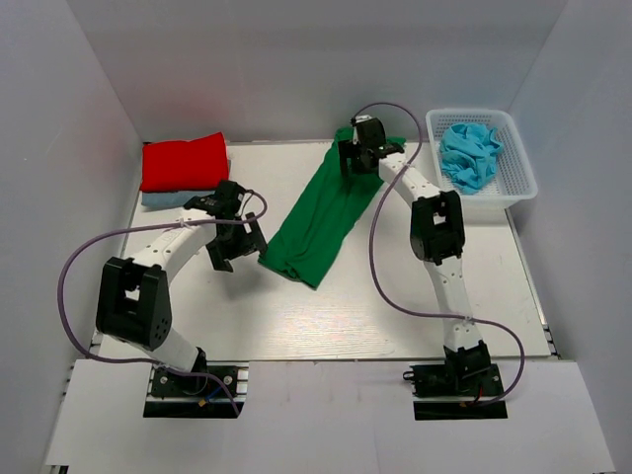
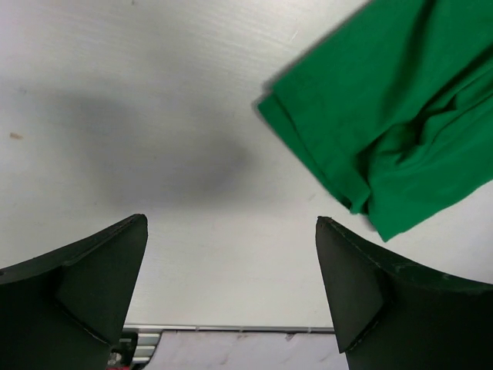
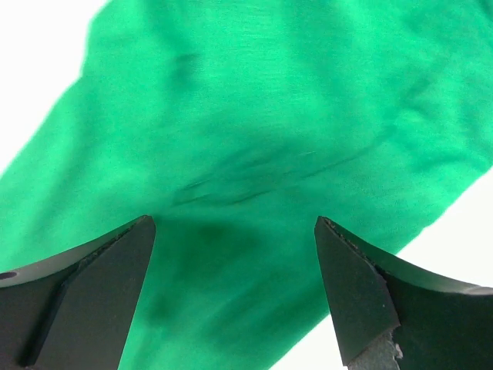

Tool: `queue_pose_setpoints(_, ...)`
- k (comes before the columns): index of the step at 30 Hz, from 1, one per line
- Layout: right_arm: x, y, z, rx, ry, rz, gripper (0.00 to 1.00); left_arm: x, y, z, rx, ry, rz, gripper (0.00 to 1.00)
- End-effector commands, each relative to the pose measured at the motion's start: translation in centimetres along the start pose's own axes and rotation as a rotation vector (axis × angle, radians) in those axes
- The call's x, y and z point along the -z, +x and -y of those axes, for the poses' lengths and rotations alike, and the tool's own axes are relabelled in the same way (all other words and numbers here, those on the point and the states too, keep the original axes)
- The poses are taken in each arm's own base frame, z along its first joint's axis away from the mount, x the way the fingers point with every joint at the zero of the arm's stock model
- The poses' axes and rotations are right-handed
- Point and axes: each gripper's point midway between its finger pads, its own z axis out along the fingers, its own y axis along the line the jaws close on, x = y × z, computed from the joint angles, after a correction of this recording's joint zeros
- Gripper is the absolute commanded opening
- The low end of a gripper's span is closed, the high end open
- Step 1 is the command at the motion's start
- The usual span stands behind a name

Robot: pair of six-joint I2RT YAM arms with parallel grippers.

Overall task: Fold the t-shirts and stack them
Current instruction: Rotate the tshirt 90 degrees, then grab the bottom of the folded rectangular tshirt with both arms

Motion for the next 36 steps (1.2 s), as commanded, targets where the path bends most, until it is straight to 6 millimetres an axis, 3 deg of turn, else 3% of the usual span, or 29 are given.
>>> queue_pose_setpoints(1,8.8,-7.0,-4.7,0.034,-0.109,0.188,0.90,-0.5,-2.1,1.9,-0.022,0.088,0.079,1.00)
queue_pose_setpoints(3,11.5,-5.5,-5.9,-0.062,-0.129,0.144,0.90,-1.6,-3.0,2.6,-0.012,0.102,0.103,1.00)
queue_pose_setpoints(5,14.5,-1.9,-7.2,-0.191,-0.147,0.064,0.90,-2.5,-3.1,2.4,-0.022,0.088,0.102,1.00)
queue_pose_setpoints(7,16.1,-0.3,-9.1,-0.290,-0.204,0.037,0.90,-3.1,-3.9,2.7,-0.035,0.100,0.139,1.00)
queue_pose_setpoints(8,17.5,3.0,-10.1,-0.296,-0.212,-0.024,0.90,-3.3,-4.2,2.7,-0.048,0.100,0.156,1.00)
queue_pose_setpoints(10,18.7,5.7,-12.1,-0.393,-0.265,-0.132,0.90,-3.8,-4.3,2.9,-0.073,0.081,0.176,1.00)
queue_pose_setpoints(11,19.6,8.8,-13.9,-0.391,-0.299,-0.210,0.90,-4.2,-4.0,3.1,-0.066,0.077,0.162,1.00)
queue_pose_setpoints(13,20.4,11.8,-15.5,-0.452,-0.301,-0.289,0.90,-5.2,-3.0,3.3,-0.055,0.102,0.128,1.00)
queue_pose_setpoints(15,21.1,14.5,-16.9,-0.460,-0.308,-0.353,0.90,-6.2,-2.4,3.4,-0.057,0.126,0.114,0.96)
queue_pose_setpoints(18,21.5,17.7,-17.4,-0.504,-0.269,-0.419,0.90,-7.2,-1.6,3.6,-0.049,0.144,0.084,0.87)
queue_pose_setpoints(24,20.3,18.7,-19.4,-0.562,-0.235,-0.445,0.89,-8.2,0.3,3.0,-0.044,0.148,0.074,0.76)
queue_pose_setpoints(27,19.9,20.6,-20.2,-0.561,-0.212,-0.505,0.88,-8.6,1.4,2.8,-0.044,0.155,0.061,0.71)
queue_pose_setpoints(33,20.7,23.8,-21.5,-0.599,-0.246,-0.602,0.68,-9.7,3.0,2.7,-0.072,0.133,0.019,0.45)
queue_pose_setpoints(36,21.1,25.4,-21.7,-0.601,-0.257,-0.628,0.42,-9.8,4.7,2.5,-0.074,0.131,-0.014,0.26)
